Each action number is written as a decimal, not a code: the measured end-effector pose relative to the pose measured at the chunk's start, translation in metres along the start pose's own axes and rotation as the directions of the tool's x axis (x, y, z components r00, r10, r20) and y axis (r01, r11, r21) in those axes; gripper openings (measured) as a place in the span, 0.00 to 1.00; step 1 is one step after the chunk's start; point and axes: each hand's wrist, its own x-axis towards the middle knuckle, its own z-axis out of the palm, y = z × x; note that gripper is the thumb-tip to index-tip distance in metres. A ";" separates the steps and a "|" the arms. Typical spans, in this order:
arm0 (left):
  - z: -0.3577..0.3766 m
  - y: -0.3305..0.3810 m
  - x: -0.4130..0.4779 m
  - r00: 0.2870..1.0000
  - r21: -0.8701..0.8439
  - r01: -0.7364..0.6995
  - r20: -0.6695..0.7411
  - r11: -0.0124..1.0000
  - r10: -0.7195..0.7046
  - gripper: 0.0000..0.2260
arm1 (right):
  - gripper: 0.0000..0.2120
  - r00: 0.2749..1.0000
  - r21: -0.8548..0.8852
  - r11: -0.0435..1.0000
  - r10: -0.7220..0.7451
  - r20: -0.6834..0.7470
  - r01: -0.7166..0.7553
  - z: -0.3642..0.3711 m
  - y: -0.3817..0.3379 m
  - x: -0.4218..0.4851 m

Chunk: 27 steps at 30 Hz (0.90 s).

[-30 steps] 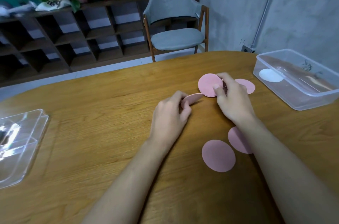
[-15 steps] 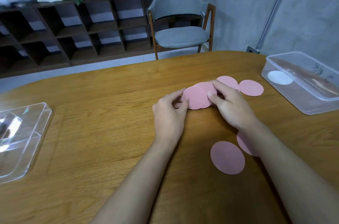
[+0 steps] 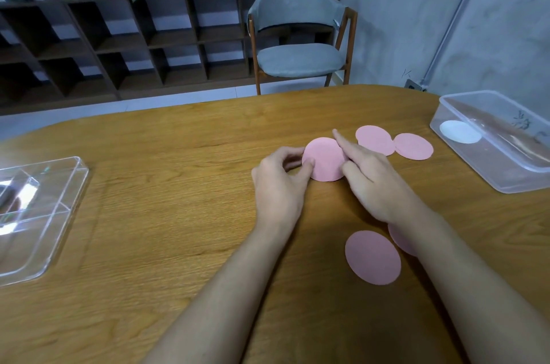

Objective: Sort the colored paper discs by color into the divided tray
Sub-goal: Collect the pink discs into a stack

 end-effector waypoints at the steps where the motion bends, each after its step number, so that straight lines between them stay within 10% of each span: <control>1: 0.000 -0.001 0.000 1.000 -0.004 -0.005 0.002 1.000 0.005 0.07 | 0.29 1.000 -0.024 1.000 -0.003 0.011 0.003 0.001 0.000 0.000; 12: -0.003 0.005 -0.012 0.986 0.016 -0.120 0.123 0.993 0.117 0.10 | 0.10 0.981 -0.049 0.996 -0.089 -0.174 0.081 0.001 0.008 -0.011; 19: -0.005 0.012 -0.032 0.918 0.136 -0.184 0.378 0.973 0.121 0.29 | 0.12 0.980 -0.033 0.999 -0.012 -0.199 0.005 -0.005 0.011 -0.031; 27: -0.006 0.013 -0.040 0.853 0.098 -0.352 0.444 0.931 0.276 0.25 | 0.11 0.970 -0.135 0.991 -0.031 -0.241 -0.001 -0.021 0.013 -0.058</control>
